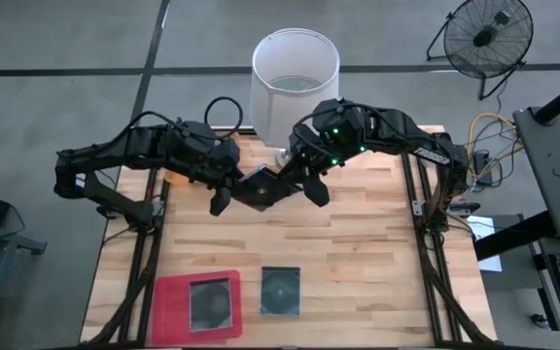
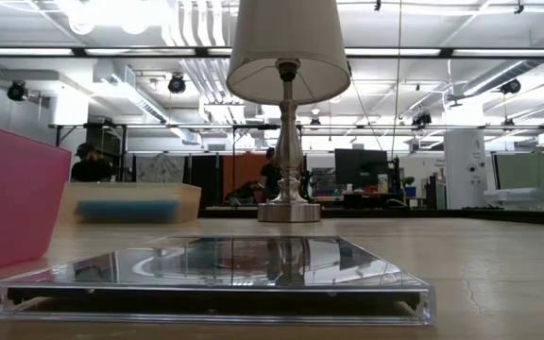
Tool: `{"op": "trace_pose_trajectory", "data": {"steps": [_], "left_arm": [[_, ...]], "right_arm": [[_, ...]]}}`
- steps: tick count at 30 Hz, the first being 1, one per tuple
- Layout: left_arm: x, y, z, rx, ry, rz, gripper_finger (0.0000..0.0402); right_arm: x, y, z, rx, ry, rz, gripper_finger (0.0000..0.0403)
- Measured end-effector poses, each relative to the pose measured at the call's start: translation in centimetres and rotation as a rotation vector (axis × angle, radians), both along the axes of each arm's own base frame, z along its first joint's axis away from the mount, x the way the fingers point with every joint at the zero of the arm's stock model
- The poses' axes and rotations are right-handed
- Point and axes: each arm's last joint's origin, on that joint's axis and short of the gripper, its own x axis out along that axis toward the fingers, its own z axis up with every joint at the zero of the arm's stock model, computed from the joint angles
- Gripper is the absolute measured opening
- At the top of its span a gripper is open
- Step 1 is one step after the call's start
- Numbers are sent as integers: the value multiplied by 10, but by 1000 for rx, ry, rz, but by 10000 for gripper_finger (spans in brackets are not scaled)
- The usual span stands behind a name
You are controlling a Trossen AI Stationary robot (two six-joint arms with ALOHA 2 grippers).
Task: Pick & place jewel cases by type
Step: Put the top black cd case into the pink bin
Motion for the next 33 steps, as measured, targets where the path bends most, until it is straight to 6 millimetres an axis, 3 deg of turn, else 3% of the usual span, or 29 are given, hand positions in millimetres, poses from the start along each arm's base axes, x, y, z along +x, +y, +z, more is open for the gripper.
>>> {"op": "trace_pose_trajectory", "data": {"steps": [9,15,27,33], "left_arm": [[0,0,0,11,-2,-10,5],[0,-1,0,23,-3,-20,2],[0,0,0,30,-4,-27,0],[-1,0,-1,26,10,-23,0]], "right_arm": [[0,0,0,3,2,-1,29],[0,0,0,7,3,-4,32],[0,0,0,24,6,-15,78],[-7,-1,10,27,-44,-43,120]]}}
